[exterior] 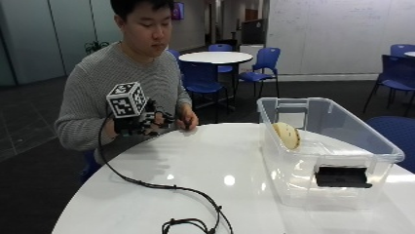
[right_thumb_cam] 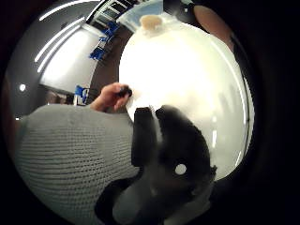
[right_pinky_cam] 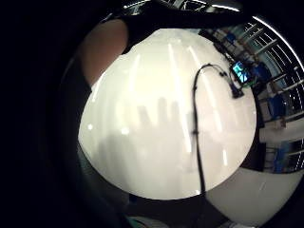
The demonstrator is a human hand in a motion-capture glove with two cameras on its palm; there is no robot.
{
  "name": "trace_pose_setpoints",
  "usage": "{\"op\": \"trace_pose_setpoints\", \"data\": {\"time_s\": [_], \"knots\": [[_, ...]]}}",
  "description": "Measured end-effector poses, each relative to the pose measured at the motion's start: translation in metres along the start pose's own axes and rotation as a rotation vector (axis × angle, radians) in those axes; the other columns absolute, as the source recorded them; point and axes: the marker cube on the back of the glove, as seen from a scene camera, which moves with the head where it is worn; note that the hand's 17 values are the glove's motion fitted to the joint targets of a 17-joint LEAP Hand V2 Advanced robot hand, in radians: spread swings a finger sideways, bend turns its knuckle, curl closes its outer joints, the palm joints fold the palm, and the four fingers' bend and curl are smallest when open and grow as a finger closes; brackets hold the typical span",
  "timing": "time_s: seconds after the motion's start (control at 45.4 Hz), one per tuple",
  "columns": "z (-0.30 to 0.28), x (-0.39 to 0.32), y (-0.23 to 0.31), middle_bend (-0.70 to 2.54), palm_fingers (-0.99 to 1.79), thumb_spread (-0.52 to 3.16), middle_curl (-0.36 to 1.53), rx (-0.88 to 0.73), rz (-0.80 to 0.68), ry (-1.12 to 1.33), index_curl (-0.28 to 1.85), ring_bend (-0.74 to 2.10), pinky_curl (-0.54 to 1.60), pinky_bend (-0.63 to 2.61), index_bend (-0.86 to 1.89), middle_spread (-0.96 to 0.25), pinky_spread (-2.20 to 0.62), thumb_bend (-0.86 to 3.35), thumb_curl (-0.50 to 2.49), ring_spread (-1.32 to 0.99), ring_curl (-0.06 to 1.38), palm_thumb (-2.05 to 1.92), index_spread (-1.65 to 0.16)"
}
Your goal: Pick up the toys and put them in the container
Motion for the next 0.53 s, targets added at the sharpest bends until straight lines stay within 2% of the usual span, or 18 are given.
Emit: {"op": "trace_pose_setpoints", "data": {"time_s": [0.22,0.529], "knots": [[0.021,-0.013,0.040,0.18,-0.03,1.44,0.35,-0.029,0.043,-0.003,0.49,0.17,0.33,0.55,0.23,-0.21,0.04,-0.04,0.18,-0.16,0.29,-0.06,-0.43],[0.018,-0.003,0.033,0.18,-0.03,1.43,0.34,-0.020,0.069,0.027,0.48,0.17,0.33,0.54,0.23,-0.21,0.04,-0.04,0.16,-0.17,0.28,-0.06,-0.43]]}}
